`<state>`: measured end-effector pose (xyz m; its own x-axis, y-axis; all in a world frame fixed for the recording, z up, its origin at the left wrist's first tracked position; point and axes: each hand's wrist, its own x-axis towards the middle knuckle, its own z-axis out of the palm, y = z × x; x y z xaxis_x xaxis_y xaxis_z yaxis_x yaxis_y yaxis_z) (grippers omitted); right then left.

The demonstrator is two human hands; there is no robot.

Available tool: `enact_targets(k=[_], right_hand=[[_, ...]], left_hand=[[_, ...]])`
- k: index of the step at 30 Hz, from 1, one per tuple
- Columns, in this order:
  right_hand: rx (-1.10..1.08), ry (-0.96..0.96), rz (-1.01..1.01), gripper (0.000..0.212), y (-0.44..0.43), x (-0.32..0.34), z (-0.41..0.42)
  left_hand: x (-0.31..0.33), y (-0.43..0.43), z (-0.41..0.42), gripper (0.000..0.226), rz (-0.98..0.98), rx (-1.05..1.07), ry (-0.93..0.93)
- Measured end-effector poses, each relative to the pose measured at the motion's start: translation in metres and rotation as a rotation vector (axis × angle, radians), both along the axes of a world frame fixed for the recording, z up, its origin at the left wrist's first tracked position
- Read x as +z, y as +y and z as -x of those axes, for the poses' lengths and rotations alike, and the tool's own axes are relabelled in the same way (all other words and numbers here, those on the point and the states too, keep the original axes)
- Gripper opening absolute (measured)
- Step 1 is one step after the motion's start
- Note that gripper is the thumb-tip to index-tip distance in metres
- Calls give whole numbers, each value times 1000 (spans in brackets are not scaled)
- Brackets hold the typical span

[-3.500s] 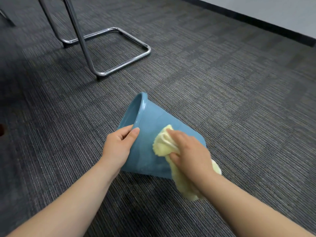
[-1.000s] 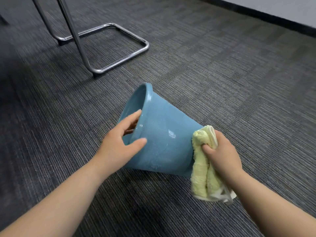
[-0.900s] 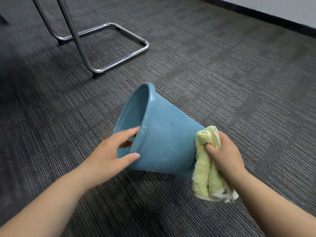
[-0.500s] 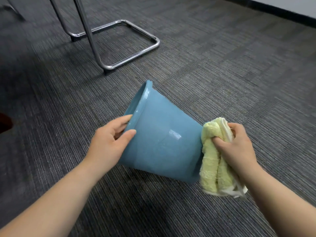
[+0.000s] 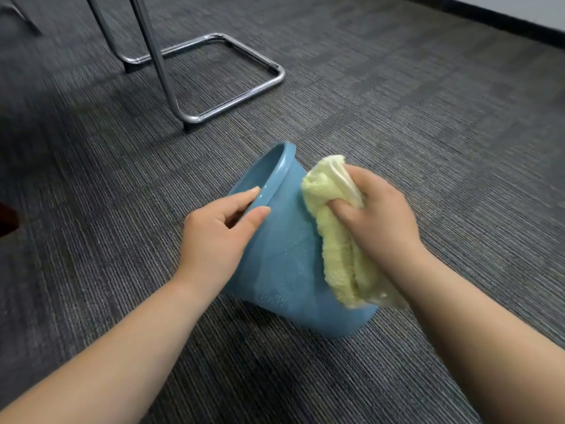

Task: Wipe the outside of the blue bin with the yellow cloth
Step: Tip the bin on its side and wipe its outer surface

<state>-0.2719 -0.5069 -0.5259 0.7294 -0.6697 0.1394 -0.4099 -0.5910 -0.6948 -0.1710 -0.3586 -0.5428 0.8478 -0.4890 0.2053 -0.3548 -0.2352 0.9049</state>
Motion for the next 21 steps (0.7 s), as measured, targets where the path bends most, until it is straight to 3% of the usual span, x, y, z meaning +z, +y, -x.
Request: enact_targets(k=[7,14,21], right_hand=[[256,41,212,36,27,13,0],[-23,70,171,32,-4,1,3],[273,-42,375,34,42,3,10]], left_hand=[[-1,3,2,30,3,-21,-10],[1,3,17,35,-53,-169,-93],[-2,10,7,37,-59,-73,-43]])
